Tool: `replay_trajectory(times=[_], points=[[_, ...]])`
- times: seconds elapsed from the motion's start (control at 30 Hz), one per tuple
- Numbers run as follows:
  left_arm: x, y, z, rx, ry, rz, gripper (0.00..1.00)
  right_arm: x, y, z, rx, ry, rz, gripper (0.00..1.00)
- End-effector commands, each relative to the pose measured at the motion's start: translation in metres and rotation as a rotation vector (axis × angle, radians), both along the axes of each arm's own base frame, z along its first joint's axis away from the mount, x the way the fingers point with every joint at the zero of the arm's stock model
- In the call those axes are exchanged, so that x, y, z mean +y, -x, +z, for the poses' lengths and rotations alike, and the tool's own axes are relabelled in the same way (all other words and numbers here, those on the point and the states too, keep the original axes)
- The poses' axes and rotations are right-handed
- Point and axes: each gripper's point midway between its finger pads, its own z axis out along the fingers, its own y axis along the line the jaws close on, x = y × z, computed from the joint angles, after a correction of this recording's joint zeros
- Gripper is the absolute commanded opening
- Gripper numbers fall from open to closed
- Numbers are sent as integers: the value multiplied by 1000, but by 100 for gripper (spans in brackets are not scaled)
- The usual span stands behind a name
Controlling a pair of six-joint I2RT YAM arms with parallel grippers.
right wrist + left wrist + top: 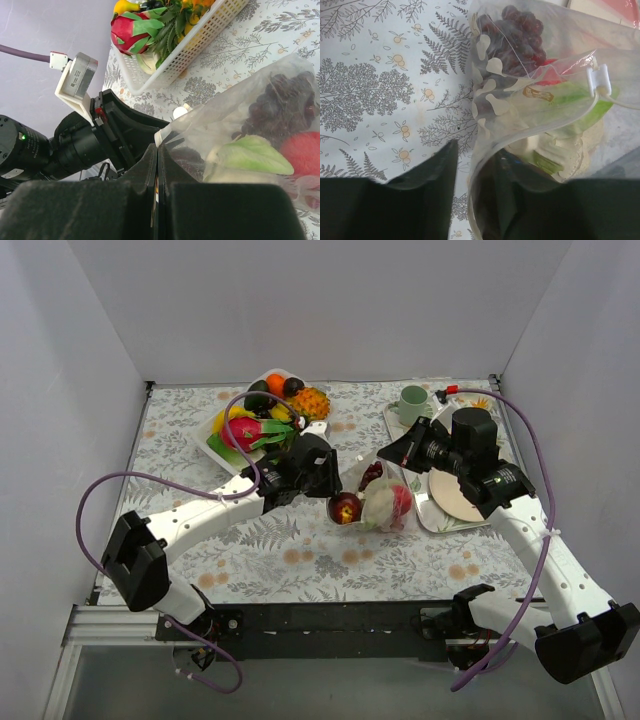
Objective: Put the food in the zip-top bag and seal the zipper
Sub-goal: Adjust the zipper food storage bag at the center of the board.
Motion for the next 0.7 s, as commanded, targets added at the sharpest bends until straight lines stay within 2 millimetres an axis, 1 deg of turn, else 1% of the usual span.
replay_trajectory(times=[0.0,0.03,0.07,0.1,0.13,0.2,0.23,0.27,0.3,0.33,0.37,0.4,0.43,0.47,0.53,0.57,0.6,0.67], points=[[0,4,4,4,33,-9,20,5,-1,42,-140,-83,22,1],[-1,6,2,16,38,-16,11,5,-1,42,-140,-81,21,1],[-2,6,5,16,49,-19,1,4,-1,42,-141,-79,19,1],[-4,7,13,8,67,-26,0,3,-1,41,-144,-70,15,1],[-10,5,34,-14,109,-35,0,2,-2,40,-142,-63,11,1],[-11,5,59,-28,137,-33,0,-1,-5,27,-122,-34,-7,1],[-14,3,75,-41,157,-34,0,1,-4,19,-104,-28,2,1],[-18,1,102,-64,187,-40,0,3,-5,8,-77,-23,11,1],[-20,0,113,-73,200,-41,0,8,-1,-7,-45,-12,33,1],[-22,-5,114,-68,194,-39,0,10,0,-16,-33,2,35,1],[-22,-8,125,-75,205,-37,0,11,1,-22,-24,13,36,1],[-23,-11,124,-65,209,-42,0,11,2,-27,-18,26,36,1],[-23,-19,115,-41,203,-34,0,8,-1,-30,-22,42,14,1],[-28,-16,115,-14,226,-68,0,4,-4,-30,-43,68,-2,1],[-29,-18,110,-4,225,-66,0,-10,-12,-22,-60,129,-63,1],[-29,-19,112,-12,235,-63,0,-13,-15,-19,-72,153,-66,1],[-26,-19,103,-5,217,-49,0,-15,-17,-16,-77,161,-74,1],[-23,-19,99,0,205,-42,0,-17,-22,-9,-84,170,-83,1]])
